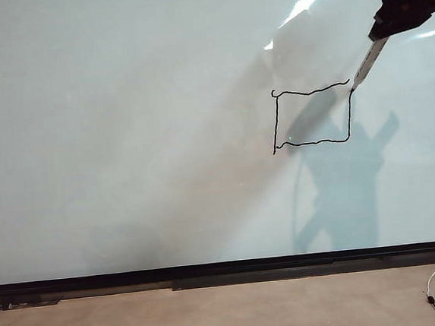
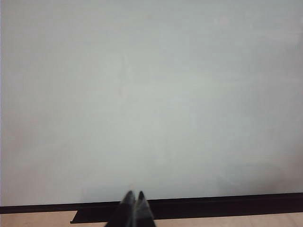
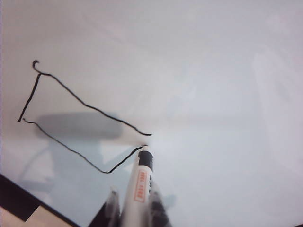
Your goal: Pick up the pen on the shelf to the right of the whiteboard and draw a rectangle.
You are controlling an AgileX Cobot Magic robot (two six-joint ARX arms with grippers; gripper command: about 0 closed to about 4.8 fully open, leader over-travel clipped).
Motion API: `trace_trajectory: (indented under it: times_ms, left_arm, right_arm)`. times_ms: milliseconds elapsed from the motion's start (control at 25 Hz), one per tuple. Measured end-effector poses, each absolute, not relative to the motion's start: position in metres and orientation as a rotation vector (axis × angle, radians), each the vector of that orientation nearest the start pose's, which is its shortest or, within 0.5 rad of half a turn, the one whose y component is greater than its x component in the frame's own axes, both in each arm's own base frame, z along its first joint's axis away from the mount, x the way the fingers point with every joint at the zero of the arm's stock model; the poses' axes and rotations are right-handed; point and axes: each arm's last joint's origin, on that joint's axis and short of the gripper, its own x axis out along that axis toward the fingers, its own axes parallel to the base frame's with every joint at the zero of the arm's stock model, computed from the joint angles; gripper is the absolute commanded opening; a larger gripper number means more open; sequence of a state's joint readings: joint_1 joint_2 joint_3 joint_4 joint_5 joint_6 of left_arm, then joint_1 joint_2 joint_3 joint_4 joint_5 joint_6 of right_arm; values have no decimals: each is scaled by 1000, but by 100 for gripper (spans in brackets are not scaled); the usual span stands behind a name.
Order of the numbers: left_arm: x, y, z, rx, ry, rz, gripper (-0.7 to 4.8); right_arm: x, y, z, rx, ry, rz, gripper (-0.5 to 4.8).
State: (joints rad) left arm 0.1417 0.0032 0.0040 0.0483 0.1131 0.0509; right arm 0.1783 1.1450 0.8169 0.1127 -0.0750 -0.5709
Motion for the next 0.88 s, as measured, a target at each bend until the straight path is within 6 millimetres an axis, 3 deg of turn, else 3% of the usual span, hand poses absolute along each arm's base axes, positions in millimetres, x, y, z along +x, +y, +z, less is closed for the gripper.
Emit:
trace_trajectory:
  times_ms: [601, 881]
  left_arm:
    - [97, 11, 169, 57, -48, 30, -5]
    - [97, 11, 169, 57, -48, 30, -5]
  right_arm:
    - [243, 50, 308, -589, 138, 283, -6]
    - [189, 37, 310, -501, 112, 229, -6]
